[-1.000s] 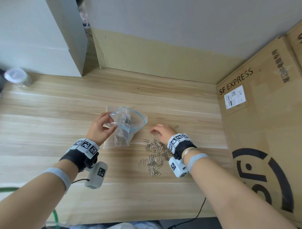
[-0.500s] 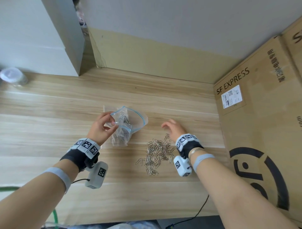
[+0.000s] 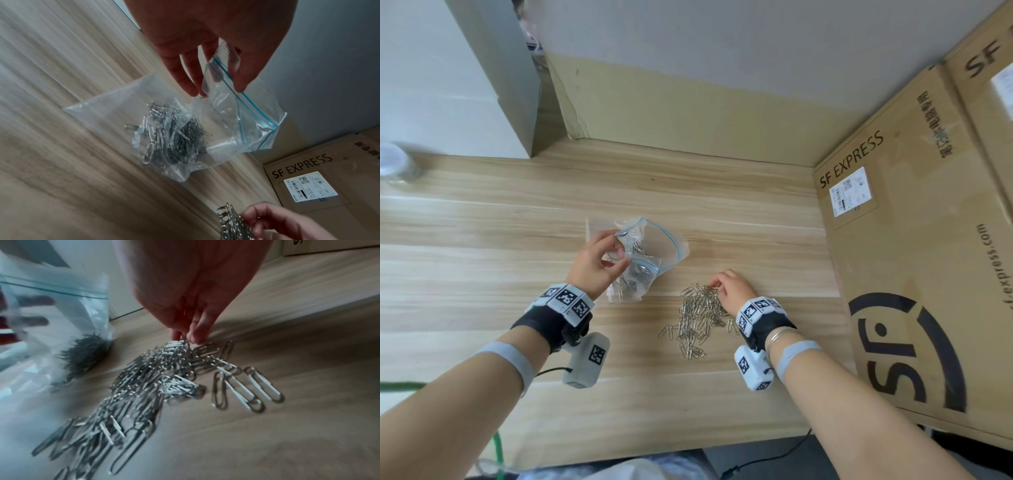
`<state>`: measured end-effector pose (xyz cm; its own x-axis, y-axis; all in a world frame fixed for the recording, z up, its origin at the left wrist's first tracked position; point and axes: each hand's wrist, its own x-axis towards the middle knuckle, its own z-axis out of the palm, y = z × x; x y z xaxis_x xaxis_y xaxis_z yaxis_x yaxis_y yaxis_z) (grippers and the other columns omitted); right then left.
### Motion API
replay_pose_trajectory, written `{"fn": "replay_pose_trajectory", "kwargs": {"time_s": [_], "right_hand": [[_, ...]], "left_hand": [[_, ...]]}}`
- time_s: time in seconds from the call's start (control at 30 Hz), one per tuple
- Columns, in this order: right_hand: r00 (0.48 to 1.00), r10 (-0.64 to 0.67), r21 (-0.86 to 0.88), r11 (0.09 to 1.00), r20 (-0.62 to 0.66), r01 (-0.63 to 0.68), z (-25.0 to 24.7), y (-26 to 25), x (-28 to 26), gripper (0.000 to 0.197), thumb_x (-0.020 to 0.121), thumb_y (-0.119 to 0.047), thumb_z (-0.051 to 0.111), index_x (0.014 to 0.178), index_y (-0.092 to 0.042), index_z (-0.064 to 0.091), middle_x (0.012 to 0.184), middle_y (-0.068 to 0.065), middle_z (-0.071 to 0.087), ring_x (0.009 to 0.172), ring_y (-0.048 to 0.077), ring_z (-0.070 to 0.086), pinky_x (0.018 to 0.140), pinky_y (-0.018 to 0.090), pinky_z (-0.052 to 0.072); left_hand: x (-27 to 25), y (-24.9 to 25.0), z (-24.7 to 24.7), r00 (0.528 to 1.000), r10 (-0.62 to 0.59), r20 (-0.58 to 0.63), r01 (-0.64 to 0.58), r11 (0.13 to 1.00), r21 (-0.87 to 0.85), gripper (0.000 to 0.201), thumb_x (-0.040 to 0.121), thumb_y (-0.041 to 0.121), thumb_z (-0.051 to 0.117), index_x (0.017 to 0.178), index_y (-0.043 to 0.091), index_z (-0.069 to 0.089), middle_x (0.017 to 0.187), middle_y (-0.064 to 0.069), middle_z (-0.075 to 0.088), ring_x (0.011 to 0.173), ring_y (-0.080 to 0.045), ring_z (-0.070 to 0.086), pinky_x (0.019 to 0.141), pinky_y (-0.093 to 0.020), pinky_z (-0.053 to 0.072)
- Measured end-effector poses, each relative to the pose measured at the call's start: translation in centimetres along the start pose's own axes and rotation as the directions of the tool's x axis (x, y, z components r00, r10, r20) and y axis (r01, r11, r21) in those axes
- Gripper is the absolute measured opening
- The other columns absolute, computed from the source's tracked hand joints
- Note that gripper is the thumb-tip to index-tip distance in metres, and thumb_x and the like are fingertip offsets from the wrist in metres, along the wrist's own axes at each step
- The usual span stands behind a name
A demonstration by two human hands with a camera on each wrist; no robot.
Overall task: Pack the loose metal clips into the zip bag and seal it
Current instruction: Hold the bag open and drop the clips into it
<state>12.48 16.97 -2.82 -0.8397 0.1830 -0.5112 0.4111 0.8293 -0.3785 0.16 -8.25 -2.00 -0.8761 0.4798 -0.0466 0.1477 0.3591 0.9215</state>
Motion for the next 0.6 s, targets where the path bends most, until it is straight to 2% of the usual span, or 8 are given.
{"fn": "replay_pose_trajectory", "kwargs": {"time_s": [0.07,0.13,0.17,0.23,0.3,0.4,0.5,0.6], "right_hand": [[0.999,0.046,0.082,0.996,-0.024,-0.044,-0.5,0.3,-0.5,0.025,0.091,-0.002,0.041,0.100,-0.014,0.061,0.106,0.001,0.060,0.095,0.014,0.058,0.089,0.025,0.049],[0.988,0.152,0.196,0.969,0.013,-0.152,-1.0,1.6,-1.1,0.027,0.092,-0.004,0.040,0.083,-0.015,0.062,0.085,-0.001,0.063,0.071,0.012,0.060,0.067,0.023,0.055],[0.981,0.180,0.206,0.960,0.073,-0.192,-1.2,2.2,-1.4,0.031,0.093,-0.005,0.039,0.075,-0.016,0.062,0.076,-0.002,0.063,0.062,0.010,0.058,0.058,0.020,0.053],[0.956,0.184,0.142,0.965,0.229,-0.220,-1.2,3.4,-2.2,0.037,0.090,-0.002,0.040,0.064,-0.017,0.062,0.066,0.000,0.063,0.052,0.007,0.056,0.050,0.016,0.046],[0.919,0.150,0.120,0.971,0.364,-0.205,-0.8,4.0,-2.9,0.040,0.087,0.002,0.040,0.059,-0.017,0.062,0.065,0.005,0.065,0.047,0.004,0.056,0.048,0.013,0.044],[0.891,0.137,0.143,0.966,0.433,-0.218,0.0,3.9,-3.2,0.036,0.088,0.000,0.042,0.068,-0.014,0.068,0.066,0.001,0.066,0.052,0.002,0.058,0.053,0.012,0.045],[0.930,0.112,0.179,0.967,0.349,-0.184,0.5,2.9,-2.8,0.030,0.090,-0.002,0.045,0.080,-0.011,0.071,0.069,-0.007,0.066,0.062,0.003,0.061,0.064,0.015,0.051],[0.959,0.102,0.288,0.941,0.262,-0.179,0.3,1.6,-2.1,0.032,0.089,-0.001,0.046,0.075,-0.017,0.070,0.071,-0.005,0.067,0.068,0.007,0.064,0.069,0.019,0.054]], "left_hand": [[0.0,0.1,0.2,1.000,0.011,-0.002,-0.011,1.000,0.007,0.030,0.077,0.001,0.064,0.066,0.022,0.047,0.106,-0.002,0.050,0.092,-0.018,0.054,0.066,-0.005,0.049],[0.0,0.2,0.1,1.000,0.018,-0.005,-0.018,1.000,0.011,0.029,0.078,0.002,0.064,0.066,0.022,0.047,0.108,-0.005,0.049,0.093,-0.014,0.054,0.067,-0.005,0.048],[0.0,0.2,0.1,1.000,0.018,-0.004,-0.018,1.000,0.006,0.028,0.078,0.002,0.064,0.066,0.022,0.047,0.109,-0.005,0.049,0.091,-0.009,0.055,0.068,-0.005,0.048],[-0.1,0.1,0.0,1.000,0.017,-0.004,-0.017,1.000,0.002,0.027,0.078,0.003,0.064,0.066,0.021,0.047,0.113,-0.003,0.049,0.087,0.006,0.055,0.068,-0.005,0.048],[-0.2,0.0,0.0,1.000,0.018,0.000,-0.018,1.000,0.005,0.027,0.079,0.004,0.064,0.066,0.021,0.047,0.115,-0.002,0.049,0.085,0.009,0.055,0.068,-0.006,0.049],[-0.3,-0.1,0.1,1.000,0.025,-0.003,-0.025,1.000,0.017,0.028,0.079,0.004,0.064,0.066,0.022,0.047,0.115,-0.003,0.049,0.094,-0.011,0.055,0.068,-0.009,0.050],[-0.3,0.0,0.0,1.000,0.027,0.016,-0.027,0.999,0.027,0.028,0.079,0.005,0.064,0.066,0.023,0.047,0.116,-0.003,0.049,0.095,-0.018,0.055,0.067,-0.008,0.050],[-0.3,0.1,0.1,0.999,0.024,0.028,-0.025,0.999,0.027,0.027,0.080,0.004,0.063,0.066,0.022,0.047,0.116,-0.003,0.048,0.095,-0.017,0.054,0.068,-0.003,0.047]]}}
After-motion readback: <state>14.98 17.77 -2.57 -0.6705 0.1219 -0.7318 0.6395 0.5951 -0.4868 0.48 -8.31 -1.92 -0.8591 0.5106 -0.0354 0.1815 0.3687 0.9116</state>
